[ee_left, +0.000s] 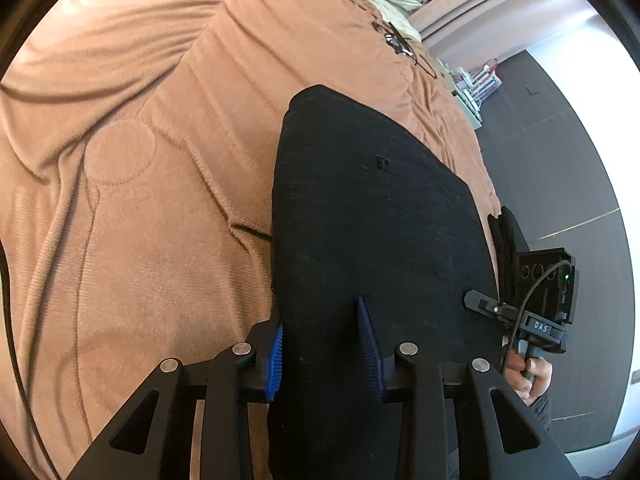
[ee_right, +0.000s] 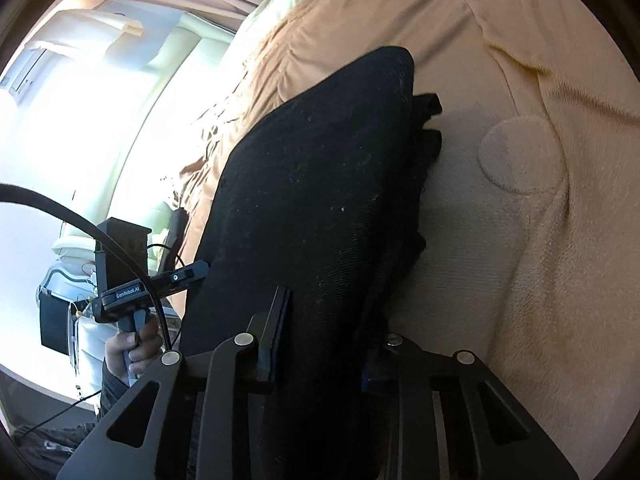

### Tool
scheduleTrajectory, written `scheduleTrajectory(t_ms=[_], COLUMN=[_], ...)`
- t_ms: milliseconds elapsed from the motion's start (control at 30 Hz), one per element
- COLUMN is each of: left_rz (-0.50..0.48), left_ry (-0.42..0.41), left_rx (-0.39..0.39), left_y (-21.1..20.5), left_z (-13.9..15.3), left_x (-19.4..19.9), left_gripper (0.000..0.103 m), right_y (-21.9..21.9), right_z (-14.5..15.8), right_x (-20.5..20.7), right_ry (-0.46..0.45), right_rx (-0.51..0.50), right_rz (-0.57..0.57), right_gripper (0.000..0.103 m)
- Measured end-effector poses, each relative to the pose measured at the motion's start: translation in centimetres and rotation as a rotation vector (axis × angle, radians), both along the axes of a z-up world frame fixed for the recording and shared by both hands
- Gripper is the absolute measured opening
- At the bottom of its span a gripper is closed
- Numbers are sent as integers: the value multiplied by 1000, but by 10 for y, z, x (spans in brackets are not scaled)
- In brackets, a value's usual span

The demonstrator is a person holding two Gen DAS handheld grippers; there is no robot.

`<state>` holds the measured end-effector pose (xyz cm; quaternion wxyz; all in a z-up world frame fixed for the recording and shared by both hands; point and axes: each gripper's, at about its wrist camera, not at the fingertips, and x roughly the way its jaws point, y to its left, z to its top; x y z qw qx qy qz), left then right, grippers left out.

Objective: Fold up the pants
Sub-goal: 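Lift the folded pants with both tools and carry them toward the headboard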

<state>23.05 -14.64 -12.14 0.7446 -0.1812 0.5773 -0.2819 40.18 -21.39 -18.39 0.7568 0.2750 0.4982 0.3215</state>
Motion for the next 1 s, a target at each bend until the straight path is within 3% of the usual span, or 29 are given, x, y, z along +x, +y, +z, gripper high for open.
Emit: scheduleTrajectory(t_ms=[567, 1000], left_rz=[52, 88], left_ry=[-120, -260], left_rx=[-28, 32], left_y=[44, 78], left_z=[64, 139], left_x=[-27, -74], left_gripper=[34, 35], right_y=[48, 77], right_z=[45, 78], right_x=[-23, -54], right_ry=[-143, -232], right_rx=[14, 64], right_rz=[40, 93], right_gripper=[24, 24])
